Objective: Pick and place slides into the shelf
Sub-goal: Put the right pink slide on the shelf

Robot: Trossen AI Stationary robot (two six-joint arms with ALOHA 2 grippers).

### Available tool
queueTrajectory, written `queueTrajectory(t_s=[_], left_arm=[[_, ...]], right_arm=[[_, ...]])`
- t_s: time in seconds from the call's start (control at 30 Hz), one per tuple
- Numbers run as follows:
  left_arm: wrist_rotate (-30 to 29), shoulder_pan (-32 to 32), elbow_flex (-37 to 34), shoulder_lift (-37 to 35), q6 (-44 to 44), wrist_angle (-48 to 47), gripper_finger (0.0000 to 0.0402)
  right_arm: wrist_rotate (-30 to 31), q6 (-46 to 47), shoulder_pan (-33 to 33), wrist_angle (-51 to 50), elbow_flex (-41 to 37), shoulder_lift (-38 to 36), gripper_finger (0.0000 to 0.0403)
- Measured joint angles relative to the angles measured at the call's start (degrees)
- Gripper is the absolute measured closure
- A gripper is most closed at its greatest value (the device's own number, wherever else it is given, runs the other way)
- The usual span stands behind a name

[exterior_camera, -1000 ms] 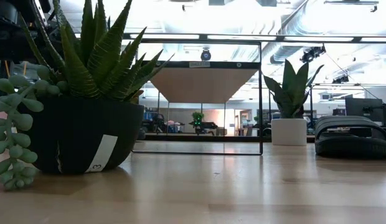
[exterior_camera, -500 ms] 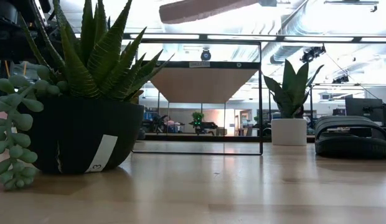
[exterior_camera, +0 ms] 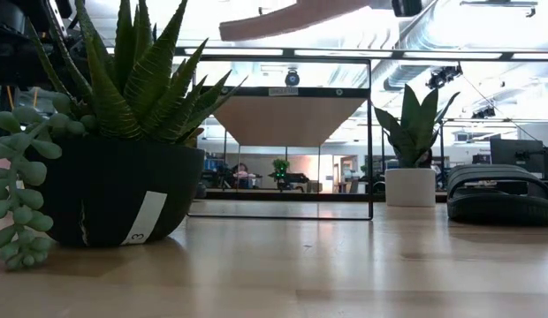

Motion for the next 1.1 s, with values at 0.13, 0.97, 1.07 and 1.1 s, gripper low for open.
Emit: queueTrajectory(t_s=[0.13, 0.97, 1.07, 1.1], left_arm=[[0.0, 0.0, 0.0, 0.0, 0.0, 0.0, 0.0401], [-0.1, 0.0, 0.0, 0.0, -1.9, 0.0, 0.0401], [-0.5, 0.0, 0.0, 0.0, -1.9, 0.1, 0.0401], [-0.5, 0.0, 0.0, 0.0, -1.9, 0.1, 0.0401]], right_arm=[[-5.2, -2.2, -4.1, 0.1, 0.0, 0.0, 0.0403], [-23.3, -11.1, -20.0, 4.9, -7.1, -16.8, 0.0403], [-23.2, -7.5, -20.0, 10.0, -13.1, -19.7, 0.0403], [-23.0, -6.0, -20.0, 12.5, -15.0, -20.7, 0.0403]])
